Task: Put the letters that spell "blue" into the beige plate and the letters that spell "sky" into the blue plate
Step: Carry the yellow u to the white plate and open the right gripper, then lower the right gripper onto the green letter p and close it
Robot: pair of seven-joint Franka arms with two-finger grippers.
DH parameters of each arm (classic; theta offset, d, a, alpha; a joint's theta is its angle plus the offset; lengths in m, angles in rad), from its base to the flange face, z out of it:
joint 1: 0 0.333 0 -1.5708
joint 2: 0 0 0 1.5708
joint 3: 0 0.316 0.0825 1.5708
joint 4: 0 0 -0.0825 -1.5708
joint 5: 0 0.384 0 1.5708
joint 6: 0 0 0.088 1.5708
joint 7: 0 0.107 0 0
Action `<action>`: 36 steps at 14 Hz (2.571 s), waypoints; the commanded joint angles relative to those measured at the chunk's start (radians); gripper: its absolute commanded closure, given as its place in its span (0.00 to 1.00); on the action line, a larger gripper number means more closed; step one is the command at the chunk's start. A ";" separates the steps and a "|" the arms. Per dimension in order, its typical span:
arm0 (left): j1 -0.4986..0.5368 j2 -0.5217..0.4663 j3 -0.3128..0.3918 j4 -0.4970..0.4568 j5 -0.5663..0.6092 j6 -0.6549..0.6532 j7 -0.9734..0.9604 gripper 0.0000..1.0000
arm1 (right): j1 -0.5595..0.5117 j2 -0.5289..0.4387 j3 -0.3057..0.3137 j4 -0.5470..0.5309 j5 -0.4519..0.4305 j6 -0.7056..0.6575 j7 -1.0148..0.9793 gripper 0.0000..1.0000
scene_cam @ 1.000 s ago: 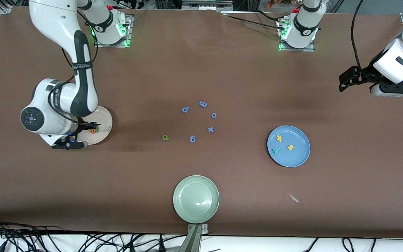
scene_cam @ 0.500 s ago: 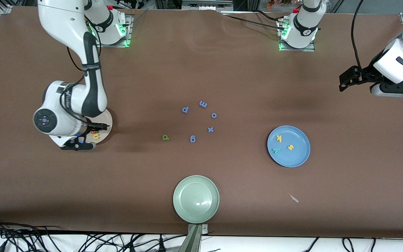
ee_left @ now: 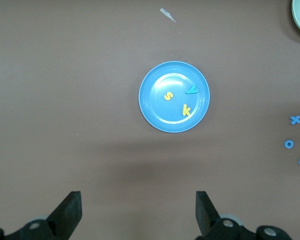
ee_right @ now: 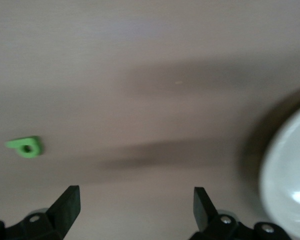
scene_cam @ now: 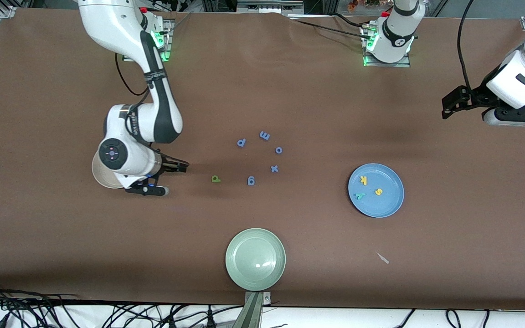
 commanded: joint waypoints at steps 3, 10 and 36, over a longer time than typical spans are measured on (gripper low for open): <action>0.001 -0.005 -0.003 0.012 0.015 -0.019 -0.010 0.00 | -0.009 0.098 0.080 0.142 0.019 0.000 0.122 0.00; 0.001 -0.005 -0.003 0.012 0.015 -0.020 -0.010 0.00 | -0.003 0.159 0.158 0.168 0.019 0.181 0.153 0.00; 0.004 -0.005 -0.001 0.012 0.015 -0.020 0.001 0.00 | -0.003 0.194 0.186 0.189 0.021 0.204 0.169 0.69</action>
